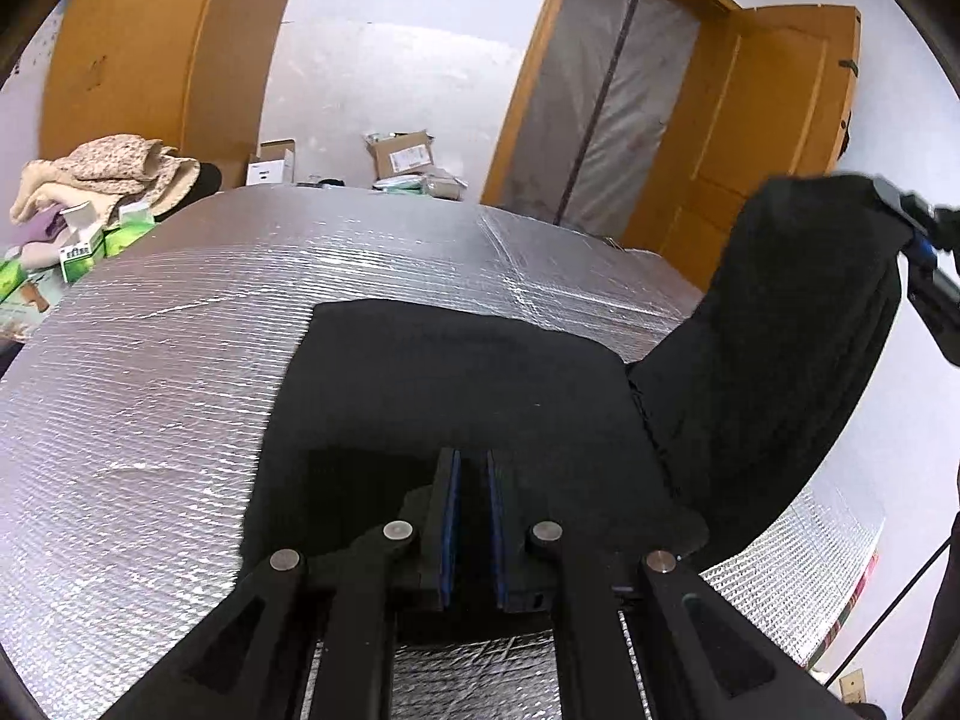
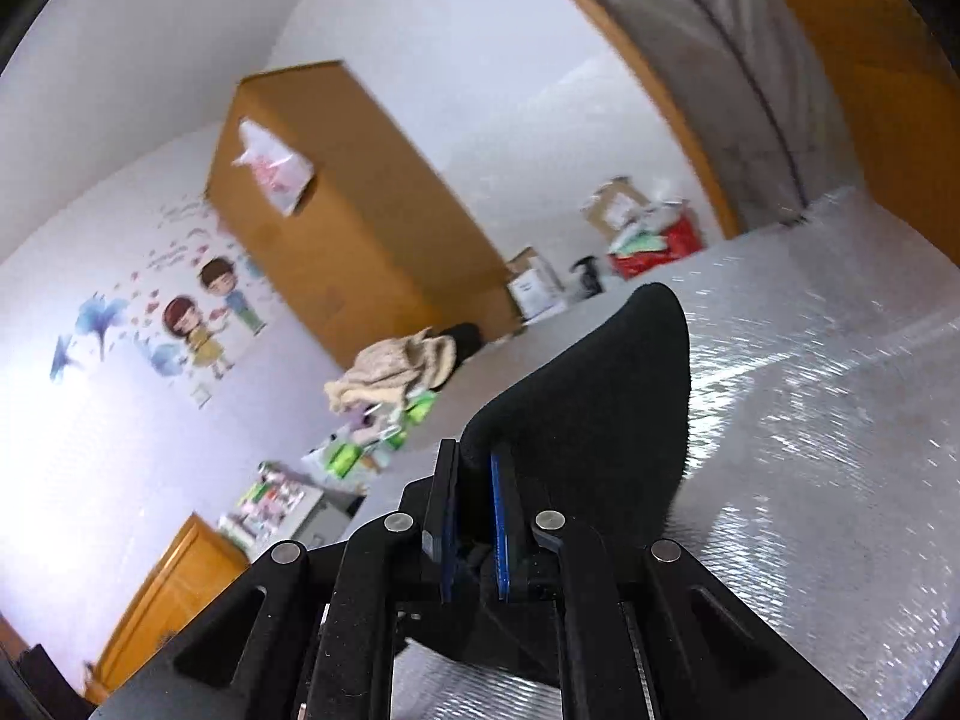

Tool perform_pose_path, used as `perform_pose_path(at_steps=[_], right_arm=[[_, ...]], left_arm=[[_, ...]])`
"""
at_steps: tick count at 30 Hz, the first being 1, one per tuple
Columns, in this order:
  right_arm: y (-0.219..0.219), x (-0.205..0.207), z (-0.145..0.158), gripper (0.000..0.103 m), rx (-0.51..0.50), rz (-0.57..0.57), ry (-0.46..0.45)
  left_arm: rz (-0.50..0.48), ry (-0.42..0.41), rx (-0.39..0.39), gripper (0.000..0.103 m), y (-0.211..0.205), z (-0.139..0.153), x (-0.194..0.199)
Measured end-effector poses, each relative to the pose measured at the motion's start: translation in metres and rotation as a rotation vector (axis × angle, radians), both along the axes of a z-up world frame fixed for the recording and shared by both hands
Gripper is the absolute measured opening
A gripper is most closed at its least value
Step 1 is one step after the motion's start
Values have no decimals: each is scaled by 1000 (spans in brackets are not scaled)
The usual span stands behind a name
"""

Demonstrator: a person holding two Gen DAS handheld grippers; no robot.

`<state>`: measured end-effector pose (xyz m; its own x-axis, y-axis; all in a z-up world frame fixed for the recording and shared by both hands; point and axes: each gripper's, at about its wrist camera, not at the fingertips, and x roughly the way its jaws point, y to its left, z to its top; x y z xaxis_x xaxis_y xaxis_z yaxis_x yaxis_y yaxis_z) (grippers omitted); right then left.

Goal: Fold clothes
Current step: 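Grasp the garment edge with the right gripper and fold it over the body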

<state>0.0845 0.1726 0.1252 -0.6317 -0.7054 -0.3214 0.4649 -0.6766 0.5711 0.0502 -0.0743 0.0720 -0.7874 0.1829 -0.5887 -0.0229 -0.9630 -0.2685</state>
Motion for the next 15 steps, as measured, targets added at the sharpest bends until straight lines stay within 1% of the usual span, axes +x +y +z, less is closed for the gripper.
perform_pose_path(at_steps=[3, 7, 11, 15], right_arm=[[-31, -1, 5, 10, 24, 57, 13], [-76, -4, -1, 10, 54, 135, 1], [-124, -10, -21, 10, 84, 214, -39], [-171, -16, -50, 10, 126, 289, -96]], left_arm=[[16, 18, -2, 8, -6, 4, 10], [58, 33, 3, 8, -26, 8, 22], [109, 32, 13, 8, -47, 9, 31], [165, 25, 30, 8, -71, 7, 42]])
